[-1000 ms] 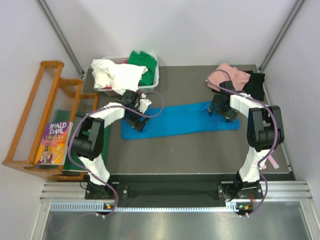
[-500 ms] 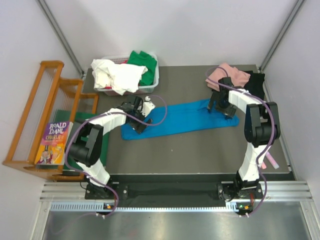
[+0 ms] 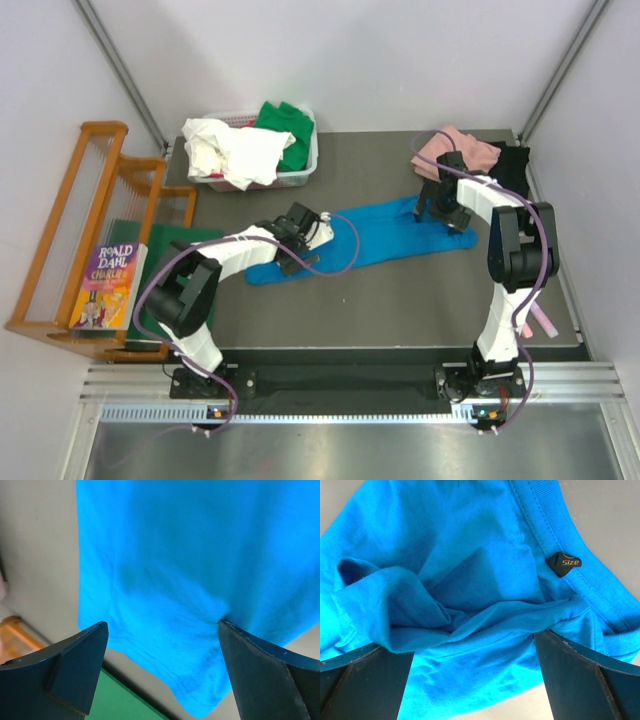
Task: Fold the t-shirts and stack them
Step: Fold the tshirt
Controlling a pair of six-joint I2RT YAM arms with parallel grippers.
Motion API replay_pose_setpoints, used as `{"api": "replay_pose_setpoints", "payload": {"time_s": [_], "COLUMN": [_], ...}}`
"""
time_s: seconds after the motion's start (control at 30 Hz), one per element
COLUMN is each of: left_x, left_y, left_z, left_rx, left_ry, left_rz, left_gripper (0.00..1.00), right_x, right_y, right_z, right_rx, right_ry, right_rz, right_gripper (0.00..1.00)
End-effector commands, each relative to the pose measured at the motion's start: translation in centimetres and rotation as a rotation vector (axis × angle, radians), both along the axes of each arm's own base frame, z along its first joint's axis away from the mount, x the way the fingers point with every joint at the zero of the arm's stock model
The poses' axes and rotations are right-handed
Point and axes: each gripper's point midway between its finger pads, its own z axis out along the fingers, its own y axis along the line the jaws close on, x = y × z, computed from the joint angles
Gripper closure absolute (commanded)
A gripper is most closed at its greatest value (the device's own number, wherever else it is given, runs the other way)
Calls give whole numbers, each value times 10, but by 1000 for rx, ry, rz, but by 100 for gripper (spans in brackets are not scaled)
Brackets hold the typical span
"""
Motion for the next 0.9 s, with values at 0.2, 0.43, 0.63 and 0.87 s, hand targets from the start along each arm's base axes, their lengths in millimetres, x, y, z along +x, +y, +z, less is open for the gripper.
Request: {"api": "replay_pose_setpoints", "payload": {"time_s": [0.2, 0.43, 0.63, 0.87], "left_x": [-193, -203, -215, -227], "left_y": [11, -17, -40, -70], "left_z": [-67, -55, -53, -50], "left_rx": [331, 311, 293, 205], "left_ry": [578, 620, 651, 705], "left_rz": [-256, -341, -406, -434], "left_gripper": [1, 1, 1, 1], "right_x": [31, 35, 50, 60], "right_y": [9, 16, 26, 56], "right_z": [28, 27, 27, 15], "right_rx": [46, 58, 67, 91], "right_ry": [-115, -111, -107, -77], "right_rz": [19, 44, 74, 141], "right_gripper": [0, 0, 0, 0]}}
